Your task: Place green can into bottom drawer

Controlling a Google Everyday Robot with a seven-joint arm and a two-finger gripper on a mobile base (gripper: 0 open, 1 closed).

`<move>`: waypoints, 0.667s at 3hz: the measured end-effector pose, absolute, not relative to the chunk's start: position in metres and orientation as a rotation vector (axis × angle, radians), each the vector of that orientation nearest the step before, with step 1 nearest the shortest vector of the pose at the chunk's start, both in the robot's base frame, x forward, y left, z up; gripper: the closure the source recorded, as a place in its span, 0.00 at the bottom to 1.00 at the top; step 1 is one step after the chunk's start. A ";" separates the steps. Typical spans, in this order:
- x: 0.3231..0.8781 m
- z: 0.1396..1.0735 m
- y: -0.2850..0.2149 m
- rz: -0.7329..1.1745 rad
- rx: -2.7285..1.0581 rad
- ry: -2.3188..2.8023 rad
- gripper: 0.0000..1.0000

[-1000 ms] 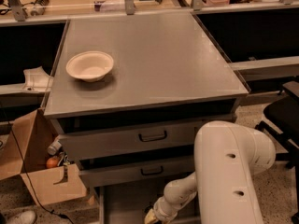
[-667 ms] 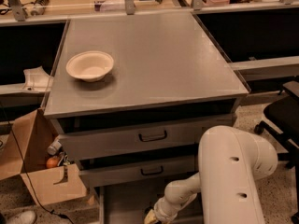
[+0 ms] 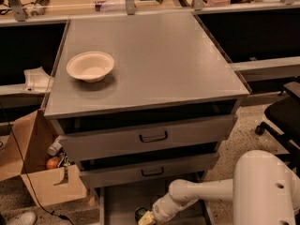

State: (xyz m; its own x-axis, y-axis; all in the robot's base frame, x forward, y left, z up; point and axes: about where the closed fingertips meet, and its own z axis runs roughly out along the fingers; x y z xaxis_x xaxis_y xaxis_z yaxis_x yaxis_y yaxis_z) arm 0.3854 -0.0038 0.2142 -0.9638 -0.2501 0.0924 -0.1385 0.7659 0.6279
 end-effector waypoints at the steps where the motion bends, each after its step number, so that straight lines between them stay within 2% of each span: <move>1: 0.384 0.209 -0.004 -0.975 0.282 -2.782 1.00; 2: 0.398 0.183 0.003 -1.050 0.248 -2.730 1.00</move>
Offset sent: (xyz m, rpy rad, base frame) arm 0.0169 0.0029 -0.0389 0.0576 0.0671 -0.0471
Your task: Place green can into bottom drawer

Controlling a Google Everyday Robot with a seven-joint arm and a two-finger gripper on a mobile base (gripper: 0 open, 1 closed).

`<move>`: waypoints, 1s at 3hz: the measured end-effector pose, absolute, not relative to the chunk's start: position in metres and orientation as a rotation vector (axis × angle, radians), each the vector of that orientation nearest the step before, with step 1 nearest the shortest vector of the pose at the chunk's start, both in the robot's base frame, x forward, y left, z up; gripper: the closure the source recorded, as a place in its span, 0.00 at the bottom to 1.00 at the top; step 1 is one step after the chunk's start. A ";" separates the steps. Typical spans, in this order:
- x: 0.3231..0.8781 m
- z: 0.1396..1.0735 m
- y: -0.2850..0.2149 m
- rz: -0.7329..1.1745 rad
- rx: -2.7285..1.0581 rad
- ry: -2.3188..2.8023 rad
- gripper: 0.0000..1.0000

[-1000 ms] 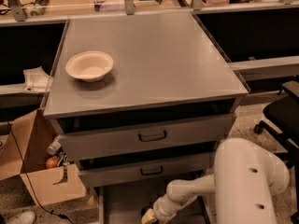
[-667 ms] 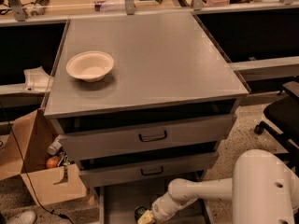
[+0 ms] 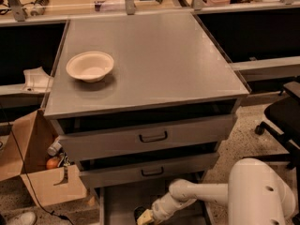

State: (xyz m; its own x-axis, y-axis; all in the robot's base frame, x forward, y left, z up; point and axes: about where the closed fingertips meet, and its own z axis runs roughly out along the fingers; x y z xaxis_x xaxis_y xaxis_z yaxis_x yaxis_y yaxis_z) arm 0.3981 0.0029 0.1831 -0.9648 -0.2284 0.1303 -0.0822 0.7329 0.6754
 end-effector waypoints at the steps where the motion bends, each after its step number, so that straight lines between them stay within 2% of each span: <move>1: 0.400 0.181 0.003 -1.058 0.238 -2.730 1.00; 3: 0.404 0.140 0.018 -1.116 0.180 -2.711 1.00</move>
Offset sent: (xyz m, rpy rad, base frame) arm 0.0040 -0.0023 -0.0102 0.0234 0.0166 -0.0304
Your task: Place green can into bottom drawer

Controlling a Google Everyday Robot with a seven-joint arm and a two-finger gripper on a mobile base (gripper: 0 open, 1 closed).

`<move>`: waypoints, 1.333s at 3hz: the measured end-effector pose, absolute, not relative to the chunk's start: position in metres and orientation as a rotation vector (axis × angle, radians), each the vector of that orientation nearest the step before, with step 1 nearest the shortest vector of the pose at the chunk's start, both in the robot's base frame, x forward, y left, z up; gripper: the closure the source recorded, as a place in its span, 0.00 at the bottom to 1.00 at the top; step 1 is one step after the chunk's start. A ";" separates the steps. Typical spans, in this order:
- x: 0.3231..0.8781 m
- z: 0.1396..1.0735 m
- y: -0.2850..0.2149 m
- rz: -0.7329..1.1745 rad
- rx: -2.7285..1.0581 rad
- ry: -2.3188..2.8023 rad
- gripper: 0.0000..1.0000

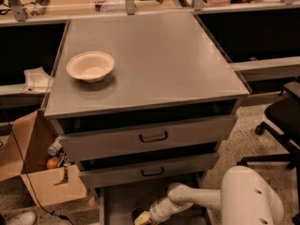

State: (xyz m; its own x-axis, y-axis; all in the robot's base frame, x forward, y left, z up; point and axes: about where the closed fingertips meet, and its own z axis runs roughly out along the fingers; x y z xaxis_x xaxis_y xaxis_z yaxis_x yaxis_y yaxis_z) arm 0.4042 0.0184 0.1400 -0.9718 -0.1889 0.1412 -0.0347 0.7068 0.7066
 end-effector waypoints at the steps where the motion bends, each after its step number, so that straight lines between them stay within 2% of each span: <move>1: 0.398 0.138 0.014 -1.108 0.174 -2.705 1.00; 2: 0.398 0.138 0.014 -1.108 0.174 -2.705 0.81; 4: 0.398 0.138 0.014 -1.108 0.174 -2.705 0.35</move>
Offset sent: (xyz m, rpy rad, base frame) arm -0.0065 -0.0042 -0.0021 -0.0049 0.0090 0.0005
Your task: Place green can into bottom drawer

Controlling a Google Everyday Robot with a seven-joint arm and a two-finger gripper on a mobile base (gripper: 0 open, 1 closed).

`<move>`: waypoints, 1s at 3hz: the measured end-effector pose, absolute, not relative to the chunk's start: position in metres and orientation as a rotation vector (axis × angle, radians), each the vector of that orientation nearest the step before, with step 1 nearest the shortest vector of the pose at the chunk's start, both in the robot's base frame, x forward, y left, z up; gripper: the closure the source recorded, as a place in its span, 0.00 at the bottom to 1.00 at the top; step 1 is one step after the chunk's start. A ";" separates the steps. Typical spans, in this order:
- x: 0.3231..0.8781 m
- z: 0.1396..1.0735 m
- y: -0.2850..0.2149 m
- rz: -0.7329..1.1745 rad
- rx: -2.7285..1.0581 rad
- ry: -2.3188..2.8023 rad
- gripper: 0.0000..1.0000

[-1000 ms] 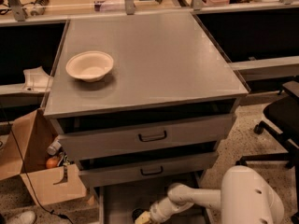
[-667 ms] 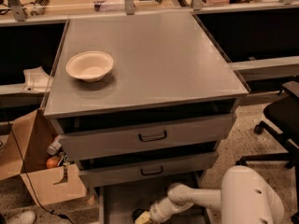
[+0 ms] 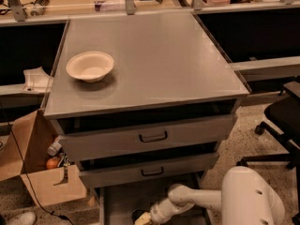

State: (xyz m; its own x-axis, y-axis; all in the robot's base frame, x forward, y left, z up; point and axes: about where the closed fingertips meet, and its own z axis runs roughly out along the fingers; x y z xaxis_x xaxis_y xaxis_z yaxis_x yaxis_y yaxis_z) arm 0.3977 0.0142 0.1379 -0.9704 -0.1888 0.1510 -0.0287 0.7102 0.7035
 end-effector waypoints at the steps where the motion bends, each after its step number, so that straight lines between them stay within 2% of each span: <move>1: 0.398 0.138 0.014 -1.108 0.174 -2.705 0.11; 2: 0.398 0.138 0.014 -1.108 0.174 -2.705 0.00; 3: 0.398 0.138 0.014 -1.108 0.174 -2.705 0.00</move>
Offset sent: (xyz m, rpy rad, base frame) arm 0.0000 0.0000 0.0000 0.0000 0.0000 0.0000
